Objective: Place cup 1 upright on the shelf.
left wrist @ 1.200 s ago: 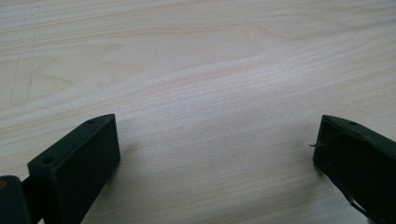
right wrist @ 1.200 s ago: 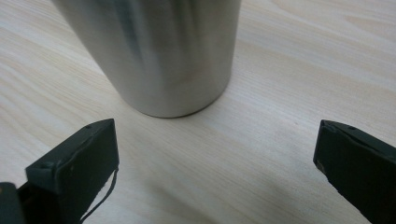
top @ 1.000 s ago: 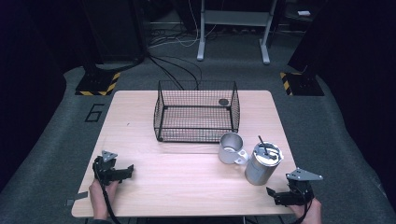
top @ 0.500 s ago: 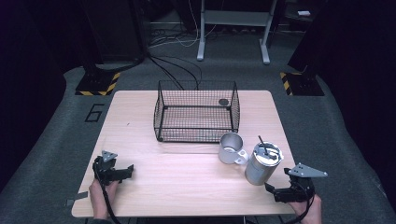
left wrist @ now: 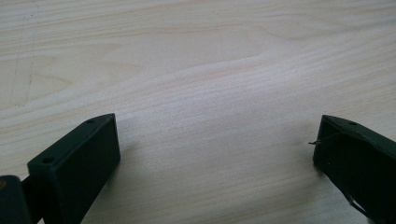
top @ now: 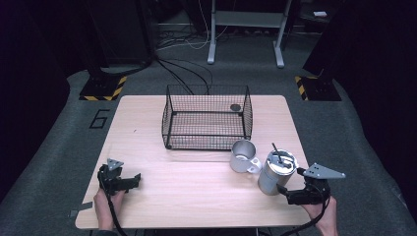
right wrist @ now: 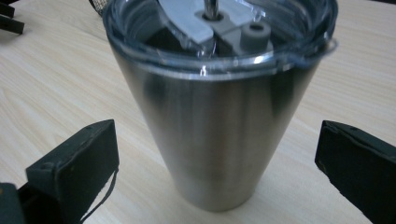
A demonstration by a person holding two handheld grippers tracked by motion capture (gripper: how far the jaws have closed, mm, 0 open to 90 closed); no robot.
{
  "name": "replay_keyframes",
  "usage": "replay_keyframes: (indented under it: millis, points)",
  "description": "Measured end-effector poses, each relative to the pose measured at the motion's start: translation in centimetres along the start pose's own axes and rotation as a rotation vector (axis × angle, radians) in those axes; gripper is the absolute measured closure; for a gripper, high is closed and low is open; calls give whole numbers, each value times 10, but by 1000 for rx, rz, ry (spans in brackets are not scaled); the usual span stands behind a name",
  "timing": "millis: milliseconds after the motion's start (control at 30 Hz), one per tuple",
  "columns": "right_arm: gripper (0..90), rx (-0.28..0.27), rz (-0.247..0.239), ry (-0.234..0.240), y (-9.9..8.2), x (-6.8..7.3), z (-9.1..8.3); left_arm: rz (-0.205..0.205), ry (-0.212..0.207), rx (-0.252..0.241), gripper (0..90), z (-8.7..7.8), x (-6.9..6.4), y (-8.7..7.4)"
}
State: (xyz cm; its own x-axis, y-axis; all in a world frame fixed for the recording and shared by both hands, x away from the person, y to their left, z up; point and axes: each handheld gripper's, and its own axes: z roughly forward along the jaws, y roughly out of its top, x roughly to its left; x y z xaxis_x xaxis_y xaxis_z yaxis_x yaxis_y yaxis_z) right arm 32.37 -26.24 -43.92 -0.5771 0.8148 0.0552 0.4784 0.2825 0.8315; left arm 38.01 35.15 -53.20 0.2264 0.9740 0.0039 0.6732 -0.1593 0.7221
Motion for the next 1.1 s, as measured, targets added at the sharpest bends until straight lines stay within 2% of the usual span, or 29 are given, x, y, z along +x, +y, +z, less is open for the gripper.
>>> replay_keyframes:
  millis: [433, 800, 1100]
  points:
    - [0, -65, 1, 12, 22, -2, 14, -1, -1, -1, 5, 0, 0, 0]
    - [11, -78, 6, 25, 24, -2, 23, -1, -1, -1, 6, 0, 0, 0]
    - [26, -90, 1, -10, 23, 2, 21, -1, -2, -1, 6, 0, 0, 0]
